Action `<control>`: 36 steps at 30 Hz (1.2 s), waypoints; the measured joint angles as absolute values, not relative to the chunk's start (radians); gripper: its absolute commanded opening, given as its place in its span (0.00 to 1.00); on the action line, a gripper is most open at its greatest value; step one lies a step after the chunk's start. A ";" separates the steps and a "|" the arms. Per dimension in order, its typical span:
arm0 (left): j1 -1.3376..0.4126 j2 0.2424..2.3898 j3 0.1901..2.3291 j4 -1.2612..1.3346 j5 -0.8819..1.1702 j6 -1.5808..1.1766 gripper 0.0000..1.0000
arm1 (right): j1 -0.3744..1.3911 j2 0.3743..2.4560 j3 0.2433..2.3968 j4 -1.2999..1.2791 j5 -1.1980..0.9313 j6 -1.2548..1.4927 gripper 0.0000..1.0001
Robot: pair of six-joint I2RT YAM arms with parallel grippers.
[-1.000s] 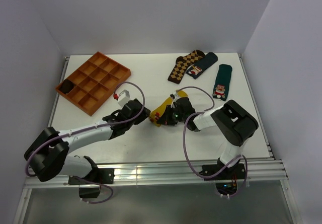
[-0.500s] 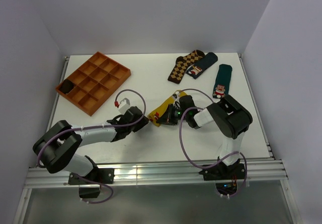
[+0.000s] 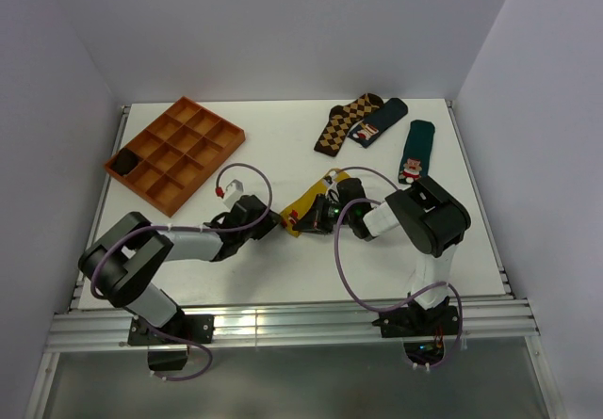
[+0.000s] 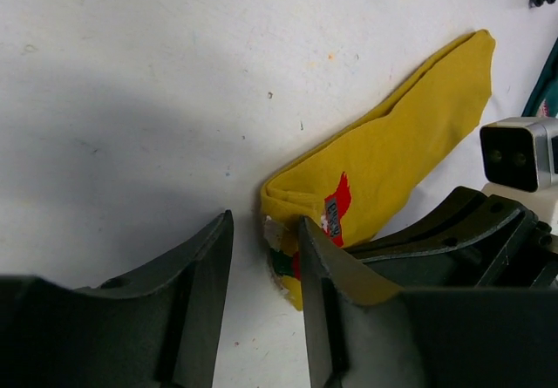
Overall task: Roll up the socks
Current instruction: Roll the sock at the center of the board.
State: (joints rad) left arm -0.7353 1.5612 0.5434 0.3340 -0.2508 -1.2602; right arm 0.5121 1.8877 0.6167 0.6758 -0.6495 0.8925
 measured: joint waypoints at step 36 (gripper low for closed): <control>-0.737 1.665 0.636 0.322 -0.208 -1.299 0.00 | 0.508 1.828 0.628 0.578 -0.620 0.803 0.34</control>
